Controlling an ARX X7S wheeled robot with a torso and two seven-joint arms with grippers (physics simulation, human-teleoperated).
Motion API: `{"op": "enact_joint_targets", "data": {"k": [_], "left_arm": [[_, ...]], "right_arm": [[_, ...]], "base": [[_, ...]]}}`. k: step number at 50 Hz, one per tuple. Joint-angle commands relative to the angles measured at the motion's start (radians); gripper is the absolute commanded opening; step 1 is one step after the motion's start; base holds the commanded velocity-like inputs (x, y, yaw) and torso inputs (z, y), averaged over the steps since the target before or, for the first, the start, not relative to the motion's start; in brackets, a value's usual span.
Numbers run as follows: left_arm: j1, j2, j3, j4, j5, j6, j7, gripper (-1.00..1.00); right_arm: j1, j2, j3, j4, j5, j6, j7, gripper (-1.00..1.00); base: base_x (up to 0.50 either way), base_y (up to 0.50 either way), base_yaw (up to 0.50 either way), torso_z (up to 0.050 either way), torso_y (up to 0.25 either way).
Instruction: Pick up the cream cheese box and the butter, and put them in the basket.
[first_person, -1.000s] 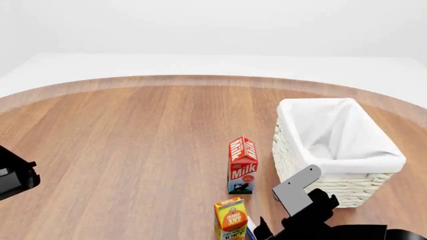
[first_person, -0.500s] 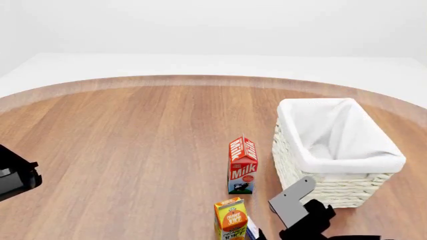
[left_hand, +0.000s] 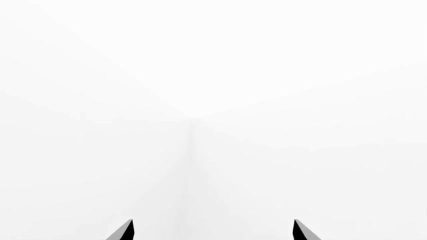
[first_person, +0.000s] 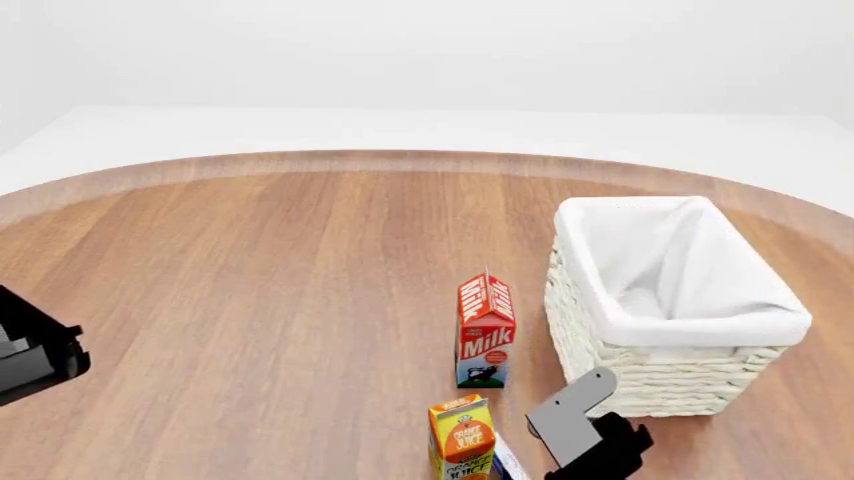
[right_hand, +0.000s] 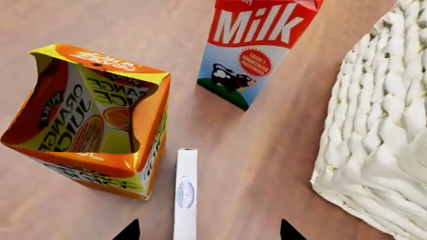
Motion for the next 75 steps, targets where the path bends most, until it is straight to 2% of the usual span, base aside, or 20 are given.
{"op": "enact_joint_targets", "data": {"k": [1,75], "left_arm": [[0.001,0.014,-0.015,-0.008,0.015,0.007,0.014,1.0],[0.004,-0.002,0.009,-0.027,0.021,0.019,-0.003,1.0]], "right_arm": [[-0.036,-0.021,0.006,0.036,-0.042,-0.045,-0.036,1.0],[-0.081,-0.055,-0.045,0.196,-0.154,-0.192,-0.11,1.0]], "base": [[0.0,0.0,0.0,0.0,0.0],[0.0,0.0,0.0,0.0,0.0]]}}
